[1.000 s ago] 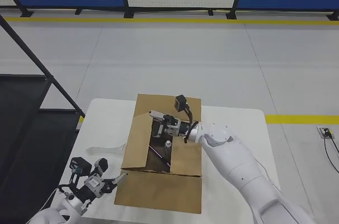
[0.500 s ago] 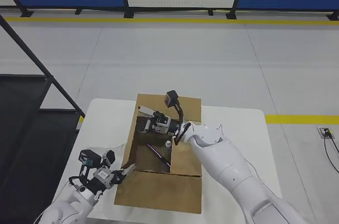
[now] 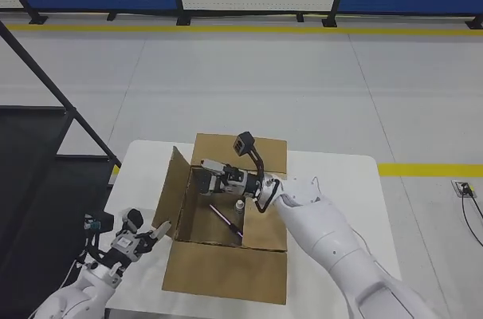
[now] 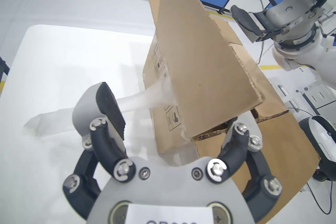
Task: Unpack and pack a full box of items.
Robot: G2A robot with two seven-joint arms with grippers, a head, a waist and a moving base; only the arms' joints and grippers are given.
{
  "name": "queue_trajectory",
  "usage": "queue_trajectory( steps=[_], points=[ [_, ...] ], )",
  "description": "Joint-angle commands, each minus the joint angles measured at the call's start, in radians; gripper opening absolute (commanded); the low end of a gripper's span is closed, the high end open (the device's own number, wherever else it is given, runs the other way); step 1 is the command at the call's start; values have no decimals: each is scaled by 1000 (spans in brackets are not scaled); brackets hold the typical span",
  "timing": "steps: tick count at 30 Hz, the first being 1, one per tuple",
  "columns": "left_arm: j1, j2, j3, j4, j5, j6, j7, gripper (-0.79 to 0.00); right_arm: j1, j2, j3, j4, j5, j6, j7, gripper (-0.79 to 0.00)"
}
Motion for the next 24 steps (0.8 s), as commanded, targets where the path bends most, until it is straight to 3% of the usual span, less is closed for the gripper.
queue_trajectory(
  steps=[1,11,24],
  points=[
    [12,1,-21,-2,-16,1,-5,0,-3,6,14,3,-1,-12,4,0],
    [51,6,-107,36,-42,36,-53,0,-49,64,119,-36,-29,-62,32,0],
    [-9,3,-52,177,42,108,-94,0,-166,134,240,-241,-87,-35,26,0]
  ],
)
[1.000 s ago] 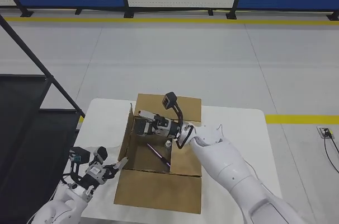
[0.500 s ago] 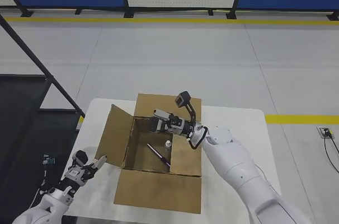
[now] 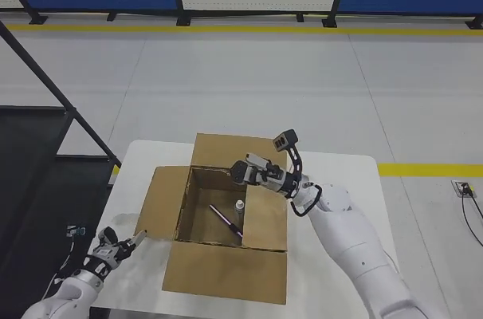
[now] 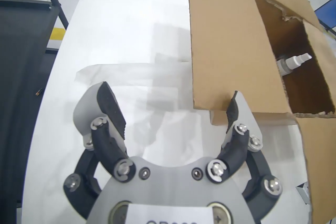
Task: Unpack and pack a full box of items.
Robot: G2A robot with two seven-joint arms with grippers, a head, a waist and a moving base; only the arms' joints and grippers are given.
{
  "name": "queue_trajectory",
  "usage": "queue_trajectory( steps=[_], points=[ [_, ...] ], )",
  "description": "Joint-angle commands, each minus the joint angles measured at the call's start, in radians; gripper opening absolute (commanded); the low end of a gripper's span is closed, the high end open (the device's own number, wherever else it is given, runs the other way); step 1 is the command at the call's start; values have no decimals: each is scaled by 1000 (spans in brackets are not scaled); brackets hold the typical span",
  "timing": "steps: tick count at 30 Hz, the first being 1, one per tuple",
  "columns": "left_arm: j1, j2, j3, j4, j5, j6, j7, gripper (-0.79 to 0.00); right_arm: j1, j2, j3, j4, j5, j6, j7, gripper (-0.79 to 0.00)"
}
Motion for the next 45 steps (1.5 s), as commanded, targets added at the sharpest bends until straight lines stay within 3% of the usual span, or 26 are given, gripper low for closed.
queue_trajectory(
  steps=[1,7,10,21,25,28,31,35,45],
  points=[
    [-11,0,7,21,8,8,-3,0,-17,7,13,-32,-15,2,-11,0],
    [-48,-3,32,71,32,26,3,0,-72,27,52,-112,-33,19,-36,0],
    [-46,-4,28,53,20,5,32,0,-93,35,70,-141,-40,24,-39,0],
    [12,3,-136,-172,-161,-81,53,0,-182,69,152,-246,-47,26,-54,0],
    [35,7,-205,-280,-272,-129,4,0,-227,86,198,-293,-40,24,-38,0],
    [35,12,-207,-354,-350,-165,-81,0,-263,101,233,-339,-40,18,-1,0],
    [-1,18,-163,-394,-416,-167,-189,0,-305,117,274,-386,-46,-1,43,0],
    [-88,22,-22,-386,-443,-123,-317,0,-377,139,336,-456,-36,-27,92,0],
    [-429,-2,373,-106,-558,74,-564,0,-560,186,479,-587,-85,-48,68,0]
  ],
)
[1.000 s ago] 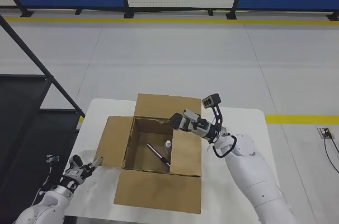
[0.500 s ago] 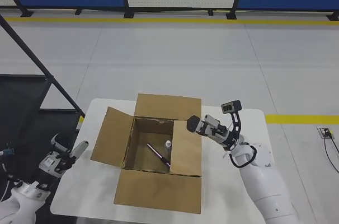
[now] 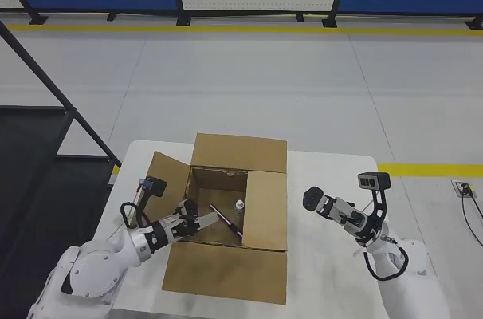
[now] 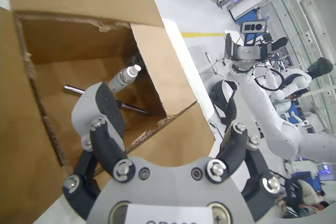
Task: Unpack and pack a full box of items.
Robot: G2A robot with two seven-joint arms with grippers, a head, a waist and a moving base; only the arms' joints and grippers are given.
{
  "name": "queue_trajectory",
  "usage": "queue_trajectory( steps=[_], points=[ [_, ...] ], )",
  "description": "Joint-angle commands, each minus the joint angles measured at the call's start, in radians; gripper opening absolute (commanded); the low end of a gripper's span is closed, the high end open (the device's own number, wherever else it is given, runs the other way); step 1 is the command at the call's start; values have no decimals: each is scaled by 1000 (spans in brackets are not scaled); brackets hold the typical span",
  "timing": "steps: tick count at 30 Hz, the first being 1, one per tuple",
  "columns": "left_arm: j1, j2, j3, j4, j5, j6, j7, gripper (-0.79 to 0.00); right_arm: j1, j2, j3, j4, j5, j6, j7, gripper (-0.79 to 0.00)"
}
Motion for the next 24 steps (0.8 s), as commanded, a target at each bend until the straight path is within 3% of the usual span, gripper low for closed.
queue_trajectory(
  steps=[1,11,14,24],
  points=[
    [-40,-3,43,39,-8,17,-33,0,-19,6,16,-5,-19,5,-11,0],
    [-40,-3,43,39,-8,17,-33,0,-19,6,16,-5,-19,5,-11,0],
    [-36,-9,69,64,-60,61,-17,0,-29,8,14,-27,-16,16,-43,0],
    [-228,-57,291,291,-122,121,-44,0,-34,29,47,-13,36,1,-12,0]
  ],
)
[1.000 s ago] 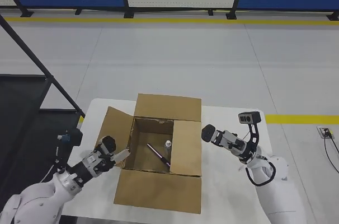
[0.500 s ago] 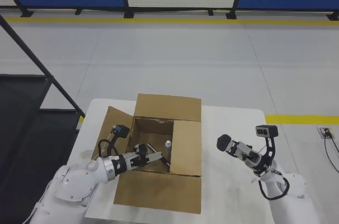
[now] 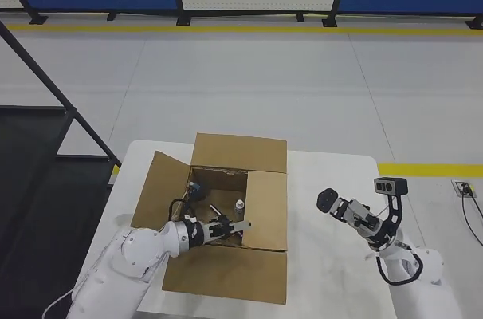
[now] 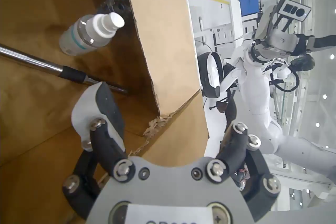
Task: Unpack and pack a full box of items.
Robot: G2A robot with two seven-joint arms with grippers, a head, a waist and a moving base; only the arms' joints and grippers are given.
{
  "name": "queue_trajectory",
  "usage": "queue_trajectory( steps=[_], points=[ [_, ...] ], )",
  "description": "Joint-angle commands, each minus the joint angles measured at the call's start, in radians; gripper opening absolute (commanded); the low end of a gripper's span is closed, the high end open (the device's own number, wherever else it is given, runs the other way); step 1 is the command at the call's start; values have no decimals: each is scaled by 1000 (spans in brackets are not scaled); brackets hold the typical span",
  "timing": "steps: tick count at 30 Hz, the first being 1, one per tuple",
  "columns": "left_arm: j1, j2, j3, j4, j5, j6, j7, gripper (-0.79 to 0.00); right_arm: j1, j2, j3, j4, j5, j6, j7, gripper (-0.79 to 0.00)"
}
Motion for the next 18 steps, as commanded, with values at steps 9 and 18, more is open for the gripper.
queue_trajectory(
  steps=[9,18],
  points=[
    [-132,-58,146,196,-125,-68,59,0,-26,21,28,12,39,-8,11,0],
    [-163,-72,143,165,-201,-105,57,0,-41,36,26,5,57,-15,4,0]
  ],
)
